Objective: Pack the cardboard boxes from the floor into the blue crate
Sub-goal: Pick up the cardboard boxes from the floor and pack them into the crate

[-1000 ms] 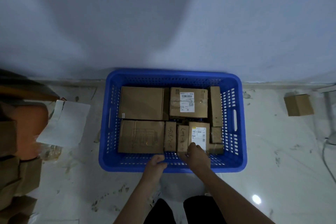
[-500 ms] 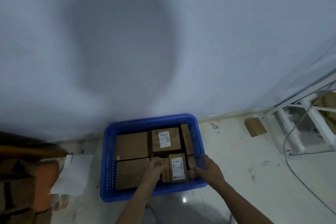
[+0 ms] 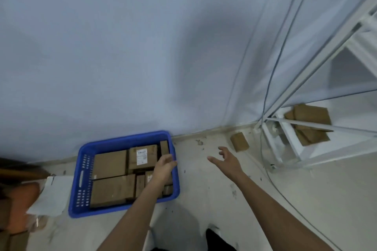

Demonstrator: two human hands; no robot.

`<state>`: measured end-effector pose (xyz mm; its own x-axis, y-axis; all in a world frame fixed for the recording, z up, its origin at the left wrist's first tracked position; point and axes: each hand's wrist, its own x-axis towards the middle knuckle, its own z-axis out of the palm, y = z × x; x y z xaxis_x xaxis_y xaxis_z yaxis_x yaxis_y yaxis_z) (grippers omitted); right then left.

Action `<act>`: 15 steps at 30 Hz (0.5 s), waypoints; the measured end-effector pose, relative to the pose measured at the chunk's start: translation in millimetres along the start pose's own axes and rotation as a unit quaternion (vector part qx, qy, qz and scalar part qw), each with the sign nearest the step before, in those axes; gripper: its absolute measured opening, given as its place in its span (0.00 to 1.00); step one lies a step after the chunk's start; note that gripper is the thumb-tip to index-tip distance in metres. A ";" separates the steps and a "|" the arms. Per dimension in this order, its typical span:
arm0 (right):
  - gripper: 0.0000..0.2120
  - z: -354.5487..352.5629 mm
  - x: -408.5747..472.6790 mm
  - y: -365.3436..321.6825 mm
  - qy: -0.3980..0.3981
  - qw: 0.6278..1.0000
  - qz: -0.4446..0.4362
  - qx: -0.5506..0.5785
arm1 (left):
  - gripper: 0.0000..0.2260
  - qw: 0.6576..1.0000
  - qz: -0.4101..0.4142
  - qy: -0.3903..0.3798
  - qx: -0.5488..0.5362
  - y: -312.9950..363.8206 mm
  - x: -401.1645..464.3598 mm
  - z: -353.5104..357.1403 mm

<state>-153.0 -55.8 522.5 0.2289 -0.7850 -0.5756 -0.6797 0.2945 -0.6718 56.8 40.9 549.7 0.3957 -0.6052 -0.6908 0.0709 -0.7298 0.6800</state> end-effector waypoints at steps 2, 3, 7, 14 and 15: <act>0.34 -24.3 2.0 10.6 0.000 1.000 0.009 0.000 | 0.20 1.000 -0.006 -0.004 -0.004 9.0 -9.2 24.8; 0.34 -33.9 4.0 15.3 -0.002 1.000 0.012 -0.001 | 0.20 1.000 -0.009 -0.009 0.001 11.4 -11.7 35.3; 0.32 -61.7 19.3 34.7 0.000 1.000 0.027 -0.004 | 0.18 0.999 -0.011 -0.035 -0.008 20.1 -1.4 72.7; 0.31 -103.2 75.4 63.2 0.026 0.997 0.074 0.002 | 0.19 0.997 -0.021 -0.081 -0.001 49.6 59.6 141.0; 0.31 -108.2 86.6 68.3 0.035 0.996 0.083 0.005 | 0.19 0.996 -0.027 -0.086 0.002 55.1 71.7 152.2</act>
<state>-255.0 -162.6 477.2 0.0642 -0.7606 -0.6461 -0.6970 0.4292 -0.5745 -50.2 -91.1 500.2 0.2289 -0.6102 -0.7584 0.0846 -0.7637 0.6400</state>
